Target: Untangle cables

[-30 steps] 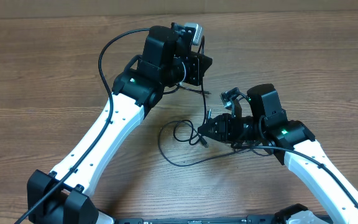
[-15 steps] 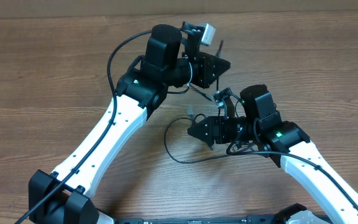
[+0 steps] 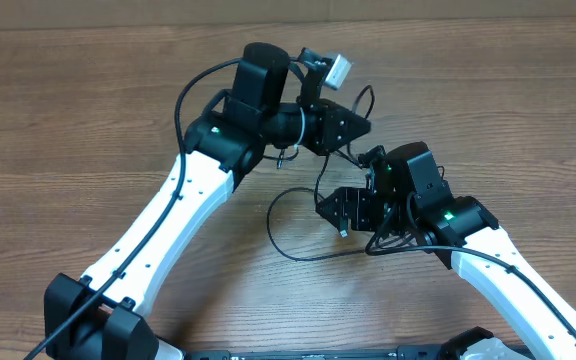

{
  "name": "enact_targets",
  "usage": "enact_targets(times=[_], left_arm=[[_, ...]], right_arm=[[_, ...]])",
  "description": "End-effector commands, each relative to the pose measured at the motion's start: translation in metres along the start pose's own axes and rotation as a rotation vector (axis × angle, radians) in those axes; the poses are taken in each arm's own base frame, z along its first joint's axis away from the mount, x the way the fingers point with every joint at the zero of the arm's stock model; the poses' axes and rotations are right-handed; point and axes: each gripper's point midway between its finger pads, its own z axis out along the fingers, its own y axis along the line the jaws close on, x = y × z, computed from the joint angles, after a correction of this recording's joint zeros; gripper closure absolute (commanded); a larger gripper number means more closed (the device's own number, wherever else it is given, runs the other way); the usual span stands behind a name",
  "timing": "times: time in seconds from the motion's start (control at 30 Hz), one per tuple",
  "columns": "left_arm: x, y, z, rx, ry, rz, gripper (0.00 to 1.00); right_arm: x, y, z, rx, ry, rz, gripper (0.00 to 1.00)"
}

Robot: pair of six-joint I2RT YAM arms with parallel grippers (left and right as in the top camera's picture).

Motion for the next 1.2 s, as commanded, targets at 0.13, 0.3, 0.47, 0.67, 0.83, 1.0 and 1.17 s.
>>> enact_targets(times=[0.13, 0.3, 0.47, 0.67, 0.83, 1.0, 1.17], left_arm=[[-0.033, 0.016, -0.055, -0.205, -0.146, 0.121, 0.96], [-0.055, 0.000, -0.103, -0.291, -0.280, 0.169, 0.96], [-0.071, -0.015, -0.165, -0.373, -0.386, 0.083, 0.96], [-0.099, -0.063, -0.223, -0.326, -0.487, 0.036, 0.96], [-0.113, -0.112, -0.255, -0.162, -0.549, -0.031, 0.96], [-0.116, -0.144, -0.270, -0.004, -0.534, -0.030, 0.96], [-0.122, -0.122, -0.280, -0.045, -0.560, -0.068, 0.96]], right_arm=[[0.014, -0.014, -0.003, 0.073, 0.060, -0.135, 0.27], [0.012, -0.063, -0.014, 0.353, 0.008, 0.012, 0.27], [0.012, -0.083, -0.023, 0.473, -0.034, 0.111, 0.27], [0.010, -0.082, -0.022, 0.469, -0.041, 0.109, 0.27], [0.010, -0.082, -0.022, 0.468, -0.043, 0.108, 0.27], [0.009, -0.082, -0.022, 0.468, -0.043, 0.108, 0.27], [0.009, -0.082, -0.022, 0.468, -0.043, 0.107, 0.27]])
